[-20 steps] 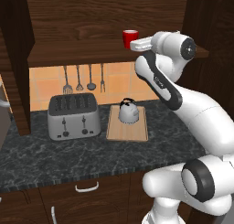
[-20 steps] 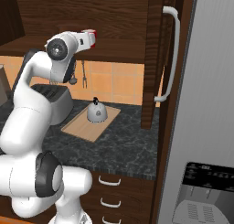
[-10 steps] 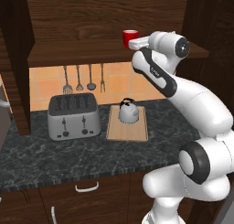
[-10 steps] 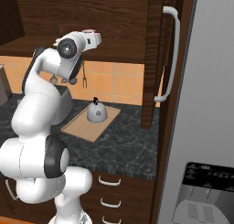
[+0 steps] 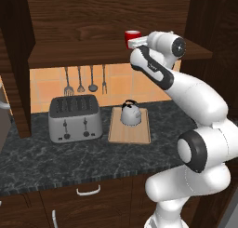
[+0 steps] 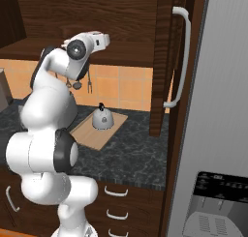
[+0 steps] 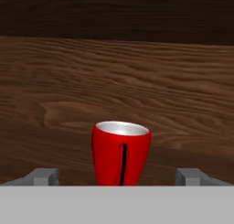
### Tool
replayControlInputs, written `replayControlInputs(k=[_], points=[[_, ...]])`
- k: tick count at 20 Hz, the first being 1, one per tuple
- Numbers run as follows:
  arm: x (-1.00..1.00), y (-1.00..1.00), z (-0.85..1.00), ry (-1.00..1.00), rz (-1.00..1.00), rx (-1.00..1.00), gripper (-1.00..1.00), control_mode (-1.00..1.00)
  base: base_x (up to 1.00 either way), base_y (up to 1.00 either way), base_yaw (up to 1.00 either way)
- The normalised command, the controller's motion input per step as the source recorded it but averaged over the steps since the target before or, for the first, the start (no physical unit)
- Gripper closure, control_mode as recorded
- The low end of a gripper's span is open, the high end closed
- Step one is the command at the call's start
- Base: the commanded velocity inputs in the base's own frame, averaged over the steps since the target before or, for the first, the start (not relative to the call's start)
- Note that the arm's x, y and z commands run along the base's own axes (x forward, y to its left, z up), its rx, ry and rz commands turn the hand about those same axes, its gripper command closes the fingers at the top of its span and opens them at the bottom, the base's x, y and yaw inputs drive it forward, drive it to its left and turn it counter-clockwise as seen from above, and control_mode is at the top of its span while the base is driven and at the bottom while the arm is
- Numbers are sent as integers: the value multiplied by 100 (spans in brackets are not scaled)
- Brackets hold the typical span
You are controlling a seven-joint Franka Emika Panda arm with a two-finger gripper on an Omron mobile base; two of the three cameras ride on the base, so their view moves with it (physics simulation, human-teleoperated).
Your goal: Pick the kettle from the counter and place it on the tray. Then pick the mug from the cabinet and place it on the tray. Then close the cabinet doors.
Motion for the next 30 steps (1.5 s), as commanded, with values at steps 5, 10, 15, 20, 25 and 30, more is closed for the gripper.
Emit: replayControlInputs(k=[5,10,15,20,25,30], points=[[34,0,-2,0,0,0,-100,-100,0,0,0],[24,0,-7,1,0,0,-100,-100,0,0,0],[23,1,-8,3,0,0,-100,-100,0,0,0],[11,1,0,2,0,0,100,-100,0,0,0],[0,0,0,0,0,0,100,-100,0,0,0],[0,0,-1,0,0,0,100,-100,0,0,0]])
